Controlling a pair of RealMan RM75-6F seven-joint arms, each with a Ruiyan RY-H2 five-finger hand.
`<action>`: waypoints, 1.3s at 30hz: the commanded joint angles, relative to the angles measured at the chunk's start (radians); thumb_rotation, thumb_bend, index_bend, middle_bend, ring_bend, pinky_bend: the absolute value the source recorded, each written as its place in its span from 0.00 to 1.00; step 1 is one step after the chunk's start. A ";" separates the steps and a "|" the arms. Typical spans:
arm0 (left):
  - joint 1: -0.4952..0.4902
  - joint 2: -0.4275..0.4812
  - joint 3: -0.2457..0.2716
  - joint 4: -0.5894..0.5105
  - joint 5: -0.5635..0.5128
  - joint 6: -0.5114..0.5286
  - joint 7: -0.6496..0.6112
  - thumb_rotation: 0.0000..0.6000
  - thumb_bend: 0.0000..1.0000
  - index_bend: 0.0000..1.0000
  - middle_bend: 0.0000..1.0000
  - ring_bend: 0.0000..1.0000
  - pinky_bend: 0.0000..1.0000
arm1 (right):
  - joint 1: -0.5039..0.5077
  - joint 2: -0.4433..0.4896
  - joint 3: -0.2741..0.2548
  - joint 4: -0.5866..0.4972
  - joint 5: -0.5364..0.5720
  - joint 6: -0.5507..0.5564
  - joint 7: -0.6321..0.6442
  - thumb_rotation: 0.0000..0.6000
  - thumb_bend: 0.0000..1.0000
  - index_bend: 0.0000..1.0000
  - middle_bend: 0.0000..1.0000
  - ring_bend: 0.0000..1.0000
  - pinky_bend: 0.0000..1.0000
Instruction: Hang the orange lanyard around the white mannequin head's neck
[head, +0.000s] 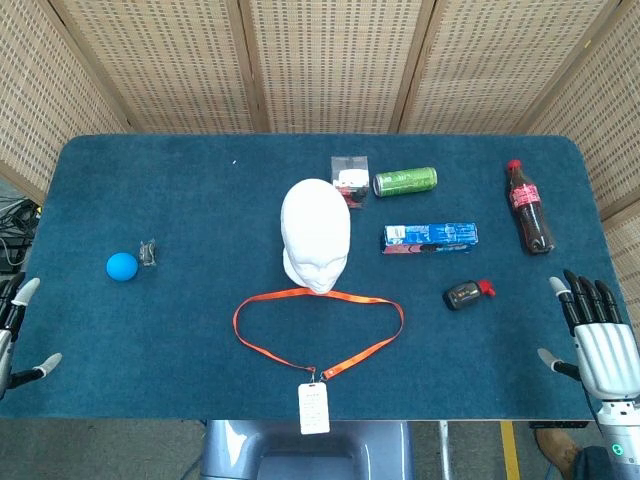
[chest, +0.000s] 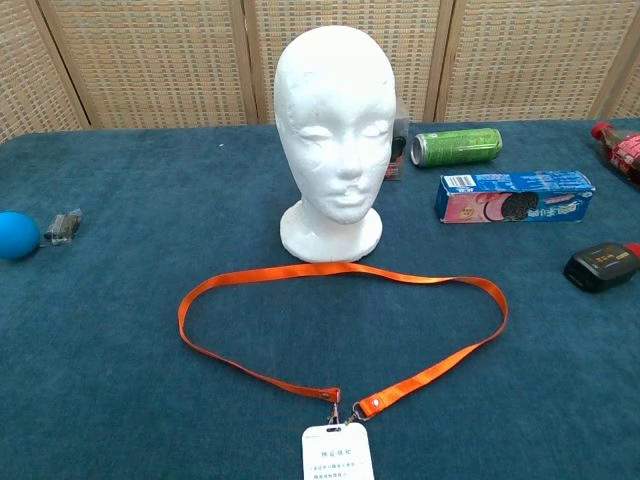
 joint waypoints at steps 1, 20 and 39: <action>0.000 0.000 0.000 0.001 0.000 -0.001 -0.001 1.00 0.00 0.00 0.00 0.00 0.00 | 0.001 -0.001 -0.001 0.000 0.000 -0.003 0.000 1.00 0.00 0.04 0.00 0.00 0.00; -0.045 -0.033 -0.028 0.043 -0.087 -0.095 0.002 1.00 0.00 0.00 0.00 0.00 0.00 | 0.315 -0.021 0.076 -0.043 0.088 -0.475 0.191 1.00 0.24 0.33 0.00 0.00 0.00; -0.081 -0.072 -0.050 0.094 -0.164 -0.159 0.019 1.00 0.00 0.00 0.00 0.00 0.00 | 0.592 -0.305 0.123 0.113 0.532 -0.786 -0.132 1.00 0.47 0.43 0.00 0.00 0.00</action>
